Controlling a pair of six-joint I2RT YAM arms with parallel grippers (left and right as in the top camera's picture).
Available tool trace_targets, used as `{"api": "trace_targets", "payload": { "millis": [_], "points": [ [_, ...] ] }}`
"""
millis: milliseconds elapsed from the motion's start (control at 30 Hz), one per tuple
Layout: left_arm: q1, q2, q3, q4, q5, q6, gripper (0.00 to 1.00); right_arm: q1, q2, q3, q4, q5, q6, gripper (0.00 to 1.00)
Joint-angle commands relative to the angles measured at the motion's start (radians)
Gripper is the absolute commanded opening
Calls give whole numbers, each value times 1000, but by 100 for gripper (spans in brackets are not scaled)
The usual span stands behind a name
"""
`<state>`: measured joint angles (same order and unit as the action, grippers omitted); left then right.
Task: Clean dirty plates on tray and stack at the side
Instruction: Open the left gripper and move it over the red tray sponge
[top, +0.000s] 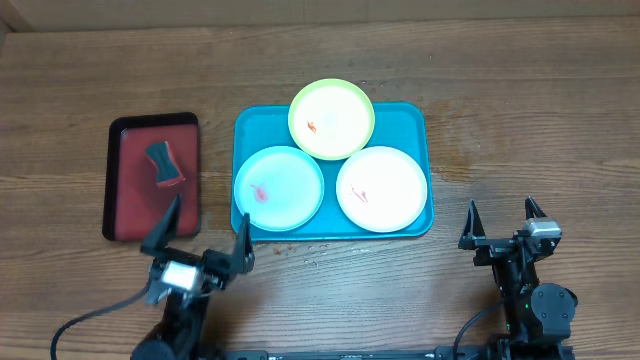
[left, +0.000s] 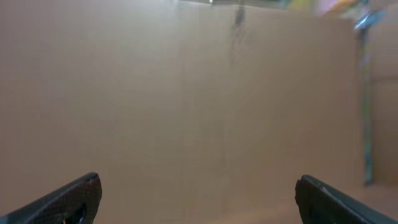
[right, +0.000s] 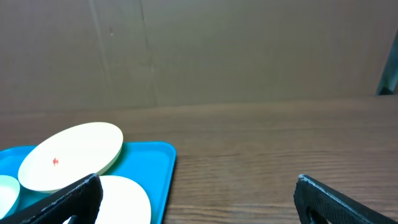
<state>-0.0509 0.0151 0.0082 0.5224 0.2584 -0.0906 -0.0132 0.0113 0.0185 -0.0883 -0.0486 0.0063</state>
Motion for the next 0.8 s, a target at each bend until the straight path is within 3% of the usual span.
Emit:
{"api": "trace_targets", "payload": {
  "millis": [0, 200, 567, 767],
  "points": [
    [-4, -10, -3, 96, 109, -23, 99, -1, -7, -11, 8, -5, -3, 100],
    [-4, -10, -3, 239, 108, -23, 100, -1, -7, -11, 8, -5, -3, 100],
    [-4, -10, -1, 264, 94, -30, 100, -1, -7, -11, 8, -6, -3, 100],
    [-4, -10, 53, 262, -124, -166, 100, -1, -7, -11, 8, -5, -3, 100]
  ]
}}
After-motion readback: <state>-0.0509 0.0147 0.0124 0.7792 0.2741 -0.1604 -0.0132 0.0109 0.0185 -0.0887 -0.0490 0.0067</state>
